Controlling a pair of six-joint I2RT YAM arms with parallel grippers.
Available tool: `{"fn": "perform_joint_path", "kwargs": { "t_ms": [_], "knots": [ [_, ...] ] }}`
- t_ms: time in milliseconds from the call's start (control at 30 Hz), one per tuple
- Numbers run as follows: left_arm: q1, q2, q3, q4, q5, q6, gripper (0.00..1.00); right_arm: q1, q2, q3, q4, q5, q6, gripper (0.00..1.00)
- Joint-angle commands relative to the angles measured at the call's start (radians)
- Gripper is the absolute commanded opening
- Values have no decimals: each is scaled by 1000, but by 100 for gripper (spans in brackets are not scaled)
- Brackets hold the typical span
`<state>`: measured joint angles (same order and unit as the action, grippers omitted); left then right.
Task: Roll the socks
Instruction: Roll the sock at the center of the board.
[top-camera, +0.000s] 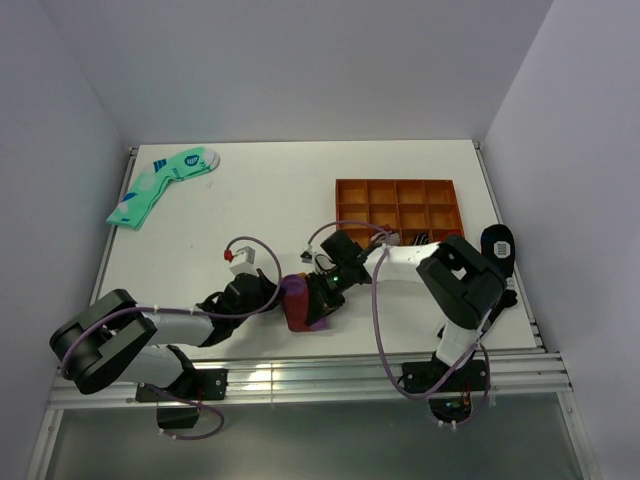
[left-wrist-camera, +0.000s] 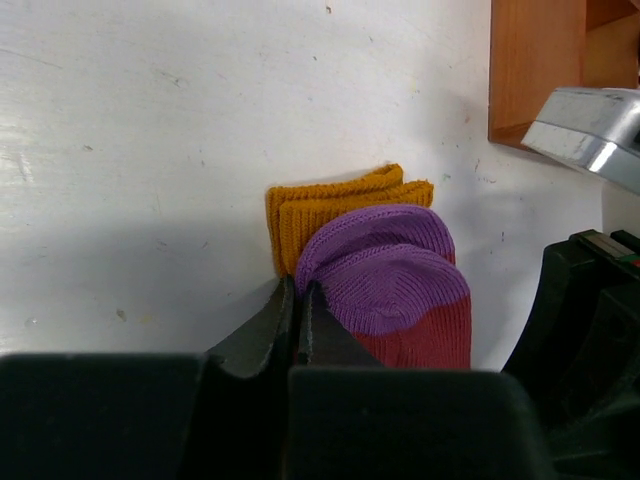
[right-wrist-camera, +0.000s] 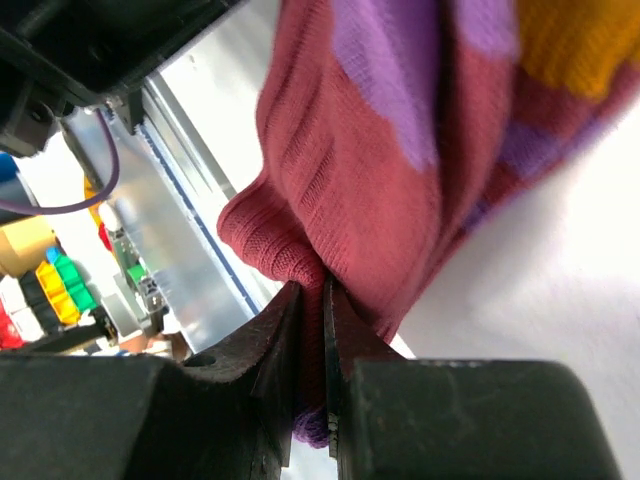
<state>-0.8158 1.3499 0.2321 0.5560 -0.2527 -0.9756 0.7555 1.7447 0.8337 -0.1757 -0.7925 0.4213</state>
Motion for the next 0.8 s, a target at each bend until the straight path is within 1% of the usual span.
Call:
{"fn": "perform_joint_path", "kwargs": {
  "t_ms": [0, 100, 200, 300, 400, 500, 567, 667, 733, 767],
  "knots": [
    [6, 6, 12, -87, -80, 11, 0, -1, 58, 100, -187, -44, -84, 15],
    [6, 5, 7, -73, -74, 12, 0, -1, 114, 166, -299, -30, -139, 15],
    [4, -3, -2, -48, -62, 15, 0, -15, 160, 195, -350, -40, -156, 15],
    [4, -17, -8, -44, -54, 21, 0, -25, 217, 217, -387, -22, -165, 13],
    [4, -28, -11, -36, -51, 31, 0, -28, 248, 232, -383, -33, -147, 12],
    [4, -25, -13, -36, -51, 38, 0, -28, 249, 249, -381, -53, -127, 12],
    [4, -23, -16, -30, -50, 40, 0, -30, 265, 275, -412, -56, -128, 12],
    [3, -21, -20, -16, -46, 40, 0, -31, 285, 364, -484, -31, -125, 11],
    [4, -32, -27, -7, -46, 38, 0, -31, 302, 406, -562, -4, -137, 11],
    [3, -35, -33, -7, -46, 37, 0, -31, 331, 424, -588, 10, -139, 12]
  ]
}}
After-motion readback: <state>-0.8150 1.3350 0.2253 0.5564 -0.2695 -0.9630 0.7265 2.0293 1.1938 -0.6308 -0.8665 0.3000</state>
